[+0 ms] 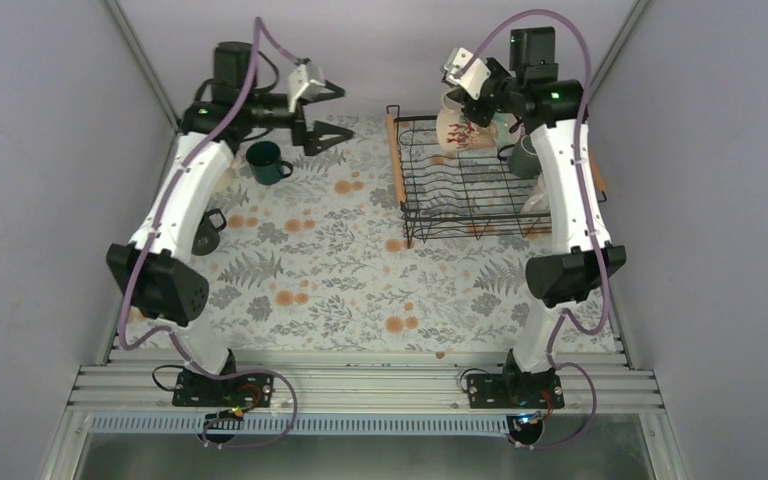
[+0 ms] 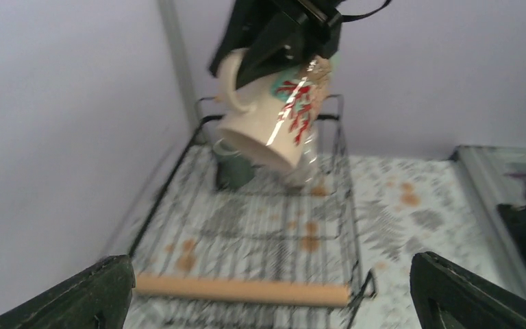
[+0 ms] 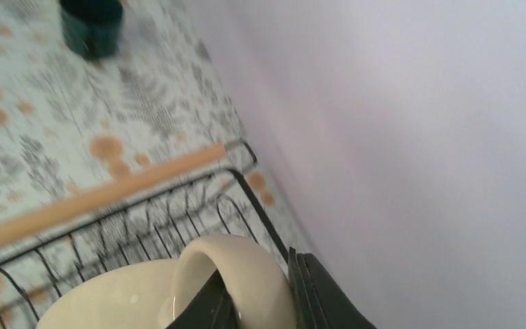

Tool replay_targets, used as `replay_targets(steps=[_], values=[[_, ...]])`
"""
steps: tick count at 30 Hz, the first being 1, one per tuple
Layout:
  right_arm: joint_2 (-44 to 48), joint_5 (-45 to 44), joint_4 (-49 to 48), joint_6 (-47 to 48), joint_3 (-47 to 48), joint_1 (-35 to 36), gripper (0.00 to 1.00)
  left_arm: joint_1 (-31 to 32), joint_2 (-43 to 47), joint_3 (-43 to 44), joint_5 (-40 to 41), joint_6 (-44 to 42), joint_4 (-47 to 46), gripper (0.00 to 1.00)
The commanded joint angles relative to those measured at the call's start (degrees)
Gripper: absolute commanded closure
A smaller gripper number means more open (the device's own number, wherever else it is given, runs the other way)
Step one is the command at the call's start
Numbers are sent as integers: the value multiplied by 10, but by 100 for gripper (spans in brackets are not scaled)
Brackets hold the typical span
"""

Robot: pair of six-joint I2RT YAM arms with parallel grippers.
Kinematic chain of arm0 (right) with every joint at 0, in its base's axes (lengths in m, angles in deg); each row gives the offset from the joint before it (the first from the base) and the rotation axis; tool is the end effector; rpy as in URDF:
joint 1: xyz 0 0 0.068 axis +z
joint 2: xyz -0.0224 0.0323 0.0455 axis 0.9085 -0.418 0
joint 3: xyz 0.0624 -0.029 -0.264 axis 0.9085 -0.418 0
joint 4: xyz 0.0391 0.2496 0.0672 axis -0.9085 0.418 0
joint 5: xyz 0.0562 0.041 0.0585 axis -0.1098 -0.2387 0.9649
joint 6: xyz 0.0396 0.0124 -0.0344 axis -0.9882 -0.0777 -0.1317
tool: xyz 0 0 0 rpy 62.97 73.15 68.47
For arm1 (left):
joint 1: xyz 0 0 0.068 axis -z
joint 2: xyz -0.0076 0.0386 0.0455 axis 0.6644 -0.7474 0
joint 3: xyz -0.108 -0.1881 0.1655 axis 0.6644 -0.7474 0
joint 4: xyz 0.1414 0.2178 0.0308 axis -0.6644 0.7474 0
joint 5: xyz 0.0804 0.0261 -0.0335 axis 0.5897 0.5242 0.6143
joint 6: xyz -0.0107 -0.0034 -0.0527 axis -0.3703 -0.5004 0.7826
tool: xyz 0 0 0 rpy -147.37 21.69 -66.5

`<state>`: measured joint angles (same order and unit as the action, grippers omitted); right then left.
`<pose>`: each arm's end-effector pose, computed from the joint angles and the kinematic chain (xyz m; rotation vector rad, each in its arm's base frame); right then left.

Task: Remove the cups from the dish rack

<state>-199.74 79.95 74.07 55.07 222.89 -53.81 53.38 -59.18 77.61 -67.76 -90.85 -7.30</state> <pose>0.3834 0.0902 0.4566 -1.3105 1.7058 -0.0380 0.3526 -0.1049 0.4427 1.2003 1.4458 -0.8642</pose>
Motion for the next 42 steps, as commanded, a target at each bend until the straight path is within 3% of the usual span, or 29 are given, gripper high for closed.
replay_targets(steps=[1,6,14,19,26,29,33,35,39,42], values=[[45,147,-57,-58,30,-1,96,73,-46,-11,-59,75,-118,0],[64,193,-57,-73,29,-1,96,125,-113,36,-47,104,-138,0],[80,244,-57,-78,32,-1,96,140,-180,95,-93,140,-149,0],[52,272,-55,-78,53,-1,96,152,-216,136,-134,192,-185,0],[2,276,-67,-77,84,-2,96,187,-243,163,-171,203,-184,3],[6,285,-100,-87,52,-5,96,192,-245,164,-184,221,-200,11],[87,316,-282,-136,-140,-11,97,192,-239,164,-187,239,-213,29],[116,321,-331,-148,-189,-12,97,191,-235,166,-187,246,-214,38],[90,327,-304,-148,-159,-14,97,188,-226,159,-187,252,-217,66],[78,332,-292,-147,-148,-16,97,187,-224,159,-184,256,-217,80]])
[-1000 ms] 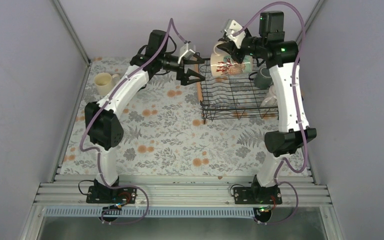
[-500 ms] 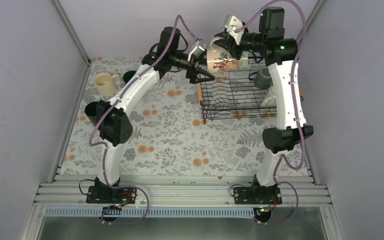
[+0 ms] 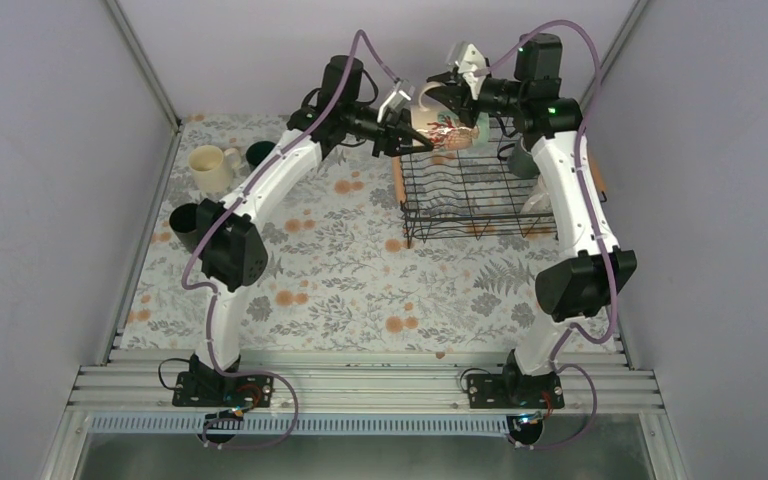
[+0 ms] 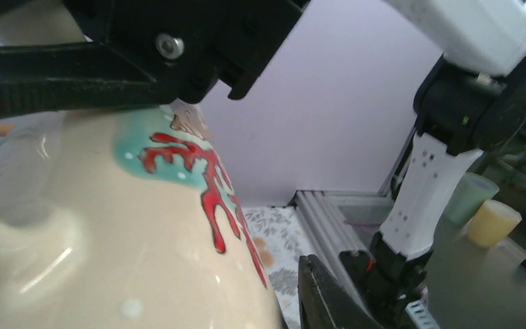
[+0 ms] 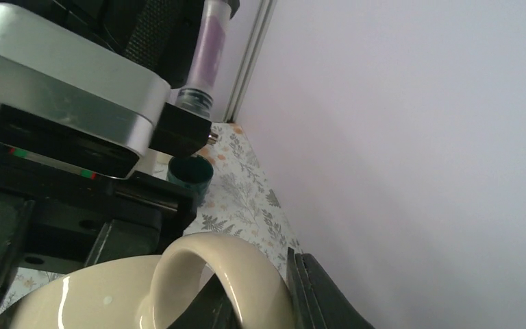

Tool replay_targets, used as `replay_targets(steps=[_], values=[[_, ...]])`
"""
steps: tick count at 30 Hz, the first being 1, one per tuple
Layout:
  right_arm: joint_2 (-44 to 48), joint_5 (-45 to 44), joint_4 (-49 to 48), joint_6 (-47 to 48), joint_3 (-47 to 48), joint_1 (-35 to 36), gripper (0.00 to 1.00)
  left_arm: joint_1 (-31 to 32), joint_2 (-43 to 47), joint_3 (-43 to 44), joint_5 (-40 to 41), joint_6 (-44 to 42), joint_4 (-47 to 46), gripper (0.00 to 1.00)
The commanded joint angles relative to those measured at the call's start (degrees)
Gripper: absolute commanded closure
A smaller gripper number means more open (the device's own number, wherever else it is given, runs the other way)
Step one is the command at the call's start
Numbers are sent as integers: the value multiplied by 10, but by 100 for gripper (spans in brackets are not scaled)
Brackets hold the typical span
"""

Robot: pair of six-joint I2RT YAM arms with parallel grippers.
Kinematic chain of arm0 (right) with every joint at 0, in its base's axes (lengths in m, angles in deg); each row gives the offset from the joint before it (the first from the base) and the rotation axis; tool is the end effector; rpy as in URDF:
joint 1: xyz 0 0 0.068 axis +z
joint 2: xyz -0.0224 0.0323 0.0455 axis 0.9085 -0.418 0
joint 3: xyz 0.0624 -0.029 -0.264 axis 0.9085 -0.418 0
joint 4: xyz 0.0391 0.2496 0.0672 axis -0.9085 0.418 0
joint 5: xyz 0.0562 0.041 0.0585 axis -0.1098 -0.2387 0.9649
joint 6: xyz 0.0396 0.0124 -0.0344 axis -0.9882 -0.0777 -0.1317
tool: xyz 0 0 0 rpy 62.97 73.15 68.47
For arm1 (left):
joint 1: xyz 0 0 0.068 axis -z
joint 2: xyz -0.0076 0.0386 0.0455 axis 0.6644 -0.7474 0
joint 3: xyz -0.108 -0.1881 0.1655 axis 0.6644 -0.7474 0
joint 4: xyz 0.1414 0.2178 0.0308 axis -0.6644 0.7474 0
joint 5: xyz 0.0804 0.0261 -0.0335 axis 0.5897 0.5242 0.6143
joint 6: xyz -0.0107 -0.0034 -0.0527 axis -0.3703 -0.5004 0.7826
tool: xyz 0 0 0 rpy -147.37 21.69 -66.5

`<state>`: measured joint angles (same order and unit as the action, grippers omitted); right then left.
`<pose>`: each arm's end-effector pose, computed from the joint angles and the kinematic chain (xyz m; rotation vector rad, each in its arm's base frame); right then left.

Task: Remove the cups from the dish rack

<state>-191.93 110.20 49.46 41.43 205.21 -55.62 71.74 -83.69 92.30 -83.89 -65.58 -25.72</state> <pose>0.3762 0.0918 0.4584 -1.2351 1.3467 0.4797 0.4007 -0.2723 0.3790 1.3835 1.3216 -1.5578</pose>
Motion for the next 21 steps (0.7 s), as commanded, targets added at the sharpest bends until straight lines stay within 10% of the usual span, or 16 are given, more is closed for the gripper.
replay_targets(steps=[1,10,19,21], values=[[0,31,-51,-15,24,2,97,3,20,11,-23,3,-33,83],[11,31,-54,-19,10,2,90,0,26,16,-11,-18,-9,98],[-12,-55,58,35,49,2,31,-32,46,71,120,-167,161,98],[-25,-70,103,62,66,2,5,-42,46,98,154,-199,209,98]])
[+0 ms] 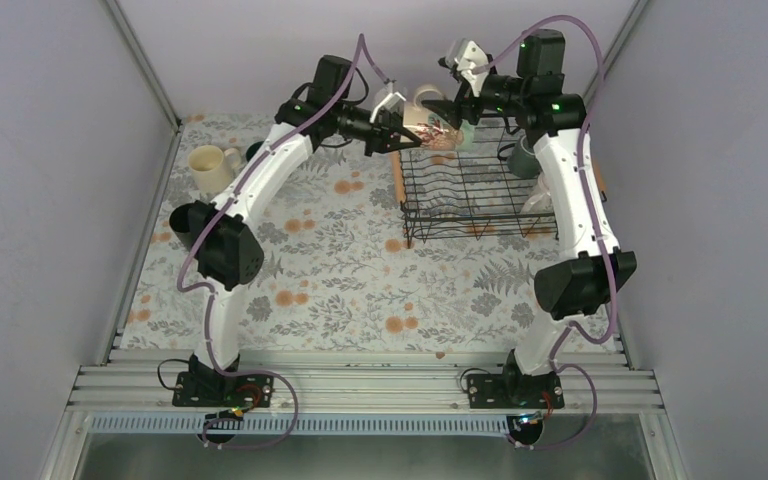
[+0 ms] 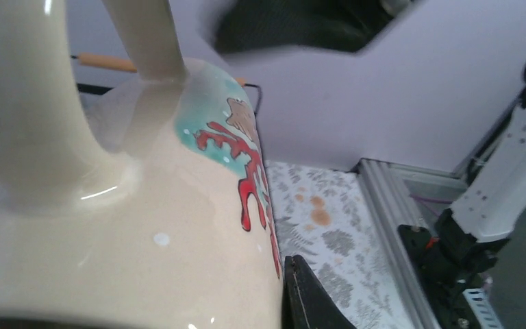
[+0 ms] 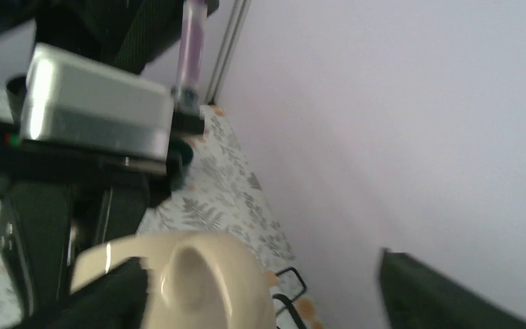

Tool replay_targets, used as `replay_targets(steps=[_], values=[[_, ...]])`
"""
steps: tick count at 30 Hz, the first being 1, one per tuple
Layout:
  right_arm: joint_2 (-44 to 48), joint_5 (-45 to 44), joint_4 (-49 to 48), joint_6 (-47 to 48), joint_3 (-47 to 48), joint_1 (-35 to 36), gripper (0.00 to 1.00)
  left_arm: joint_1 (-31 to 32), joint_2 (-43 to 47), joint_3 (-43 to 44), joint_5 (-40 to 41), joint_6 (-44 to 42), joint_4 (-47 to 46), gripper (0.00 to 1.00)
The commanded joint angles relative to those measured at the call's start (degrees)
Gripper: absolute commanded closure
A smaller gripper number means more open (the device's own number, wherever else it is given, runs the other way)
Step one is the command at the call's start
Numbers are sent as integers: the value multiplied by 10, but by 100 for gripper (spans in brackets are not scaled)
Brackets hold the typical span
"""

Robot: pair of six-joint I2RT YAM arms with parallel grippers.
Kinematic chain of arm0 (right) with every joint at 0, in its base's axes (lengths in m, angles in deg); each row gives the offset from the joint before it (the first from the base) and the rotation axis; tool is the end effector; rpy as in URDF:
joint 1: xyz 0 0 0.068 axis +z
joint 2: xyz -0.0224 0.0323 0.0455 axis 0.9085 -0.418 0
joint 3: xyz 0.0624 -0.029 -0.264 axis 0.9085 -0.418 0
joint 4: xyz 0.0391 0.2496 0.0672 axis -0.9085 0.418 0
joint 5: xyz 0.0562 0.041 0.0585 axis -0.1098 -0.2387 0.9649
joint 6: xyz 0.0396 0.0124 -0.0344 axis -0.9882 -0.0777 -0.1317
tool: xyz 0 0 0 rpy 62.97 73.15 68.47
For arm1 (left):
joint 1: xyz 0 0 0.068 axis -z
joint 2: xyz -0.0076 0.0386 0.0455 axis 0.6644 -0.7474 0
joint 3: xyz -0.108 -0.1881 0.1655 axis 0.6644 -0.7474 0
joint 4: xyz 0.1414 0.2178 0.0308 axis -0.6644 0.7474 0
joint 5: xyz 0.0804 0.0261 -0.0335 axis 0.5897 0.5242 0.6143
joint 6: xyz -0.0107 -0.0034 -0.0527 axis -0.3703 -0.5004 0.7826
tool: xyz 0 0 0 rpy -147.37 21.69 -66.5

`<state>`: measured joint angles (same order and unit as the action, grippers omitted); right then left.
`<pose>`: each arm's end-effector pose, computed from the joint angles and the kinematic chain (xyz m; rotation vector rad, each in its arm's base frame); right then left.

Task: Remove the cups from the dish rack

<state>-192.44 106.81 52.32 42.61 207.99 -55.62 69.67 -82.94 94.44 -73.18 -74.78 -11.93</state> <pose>0.3749 0.0902 0.4651 -1.2260 1.3779 0.4165 0.4048 -0.2523 0.3756 1.3079 1.5073 -1.3494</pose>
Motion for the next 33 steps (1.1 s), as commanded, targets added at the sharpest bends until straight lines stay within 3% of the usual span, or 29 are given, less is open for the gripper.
replay_targets(steps=[1,8,14,22,29,33], values=[[-23,-50,91,59,42,1,1,-26,40,86,65,-125,98,98],[-30,-127,158,115,32,-29,0,-67,86,104,208,-282,267,98],[-99,-208,262,163,111,-64,0,-89,161,15,407,-412,375,98],[-192,-349,343,264,141,-88,3,-129,258,-181,524,-476,380,98],[-242,-421,340,307,137,-88,14,-145,302,-333,613,-484,317,98],[-261,-476,315,335,116,-88,24,-146,294,-364,639,-473,294,98]])
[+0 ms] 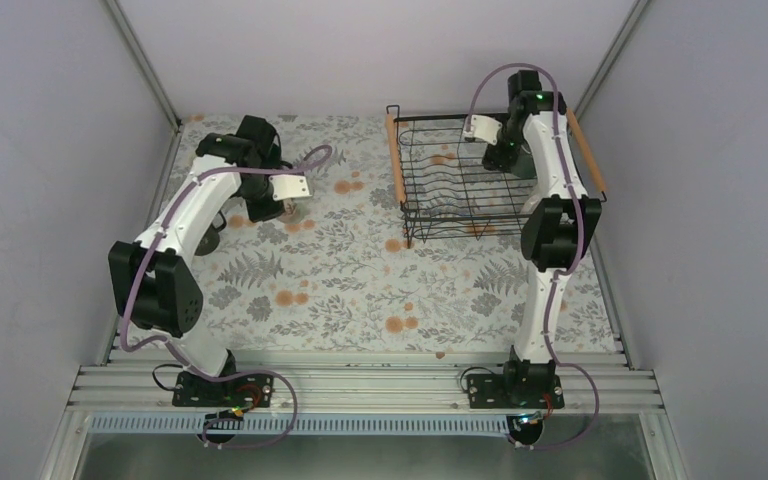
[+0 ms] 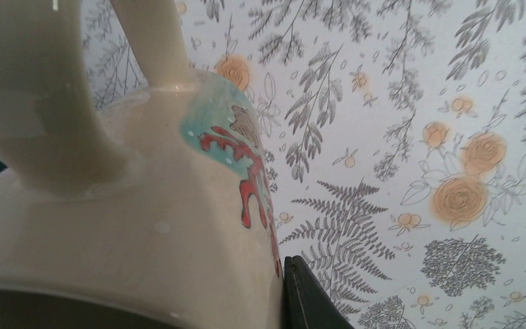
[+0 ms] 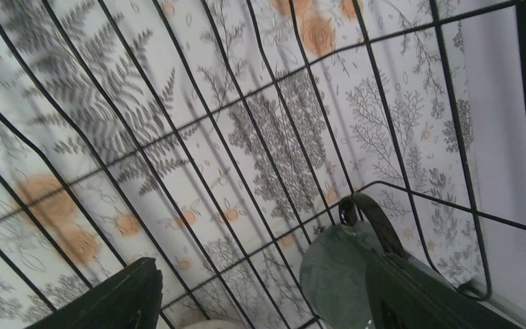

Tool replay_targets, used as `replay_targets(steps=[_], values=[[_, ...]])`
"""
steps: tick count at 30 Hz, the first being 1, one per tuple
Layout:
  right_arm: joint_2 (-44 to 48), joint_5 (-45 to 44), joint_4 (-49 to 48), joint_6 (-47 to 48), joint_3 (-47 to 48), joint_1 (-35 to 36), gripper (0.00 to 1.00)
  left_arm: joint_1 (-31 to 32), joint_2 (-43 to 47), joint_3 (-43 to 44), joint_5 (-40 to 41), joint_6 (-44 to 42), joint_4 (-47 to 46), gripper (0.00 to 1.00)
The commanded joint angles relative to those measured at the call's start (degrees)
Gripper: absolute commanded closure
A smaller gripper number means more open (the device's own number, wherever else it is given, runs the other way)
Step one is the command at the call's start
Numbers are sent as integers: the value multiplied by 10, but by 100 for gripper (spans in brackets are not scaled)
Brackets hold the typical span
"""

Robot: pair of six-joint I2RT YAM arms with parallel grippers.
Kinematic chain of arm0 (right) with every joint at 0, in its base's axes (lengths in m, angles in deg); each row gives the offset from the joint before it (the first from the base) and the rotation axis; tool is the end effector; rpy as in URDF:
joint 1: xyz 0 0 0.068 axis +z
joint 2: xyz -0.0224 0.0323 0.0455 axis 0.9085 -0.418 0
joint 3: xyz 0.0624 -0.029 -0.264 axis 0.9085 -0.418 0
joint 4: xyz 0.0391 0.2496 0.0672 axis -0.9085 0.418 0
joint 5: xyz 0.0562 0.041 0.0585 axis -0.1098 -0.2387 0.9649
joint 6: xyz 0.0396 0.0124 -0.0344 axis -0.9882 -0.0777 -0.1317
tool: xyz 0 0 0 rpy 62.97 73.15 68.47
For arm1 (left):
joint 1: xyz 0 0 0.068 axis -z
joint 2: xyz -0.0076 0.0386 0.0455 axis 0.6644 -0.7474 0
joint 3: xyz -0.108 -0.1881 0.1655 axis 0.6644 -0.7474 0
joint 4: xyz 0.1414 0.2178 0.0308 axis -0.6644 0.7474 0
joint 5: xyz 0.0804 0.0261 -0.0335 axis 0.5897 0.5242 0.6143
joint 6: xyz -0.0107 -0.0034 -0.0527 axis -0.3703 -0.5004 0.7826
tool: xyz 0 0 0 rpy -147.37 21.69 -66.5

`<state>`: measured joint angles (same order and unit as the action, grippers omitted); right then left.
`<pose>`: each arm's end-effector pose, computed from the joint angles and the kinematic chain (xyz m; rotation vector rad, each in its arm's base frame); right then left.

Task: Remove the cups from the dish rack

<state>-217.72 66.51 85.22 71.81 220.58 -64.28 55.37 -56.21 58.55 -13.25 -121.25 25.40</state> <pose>0.4635 0.0122 0.3007 -1.6183 2.2144 -0.1838 0.3101 -0.0795 0.3118 1.6999 2.3042 0.0049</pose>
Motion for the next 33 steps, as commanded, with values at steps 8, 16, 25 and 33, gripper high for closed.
replay_targets(steps=[8,16,25,33], values=[[-22,-166,-103,94,-70,-2,40,-3,-14,1,84,20,-91,98],[-54,-211,-173,125,-79,1,57,-3,-34,-19,115,36,-111,98],[-106,-235,-235,134,-40,2,59,-5,-56,-42,141,43,-128,98],[-139,-246,-284,140,-26,4,63,-5,-71,-37,153,54,-134,98]])
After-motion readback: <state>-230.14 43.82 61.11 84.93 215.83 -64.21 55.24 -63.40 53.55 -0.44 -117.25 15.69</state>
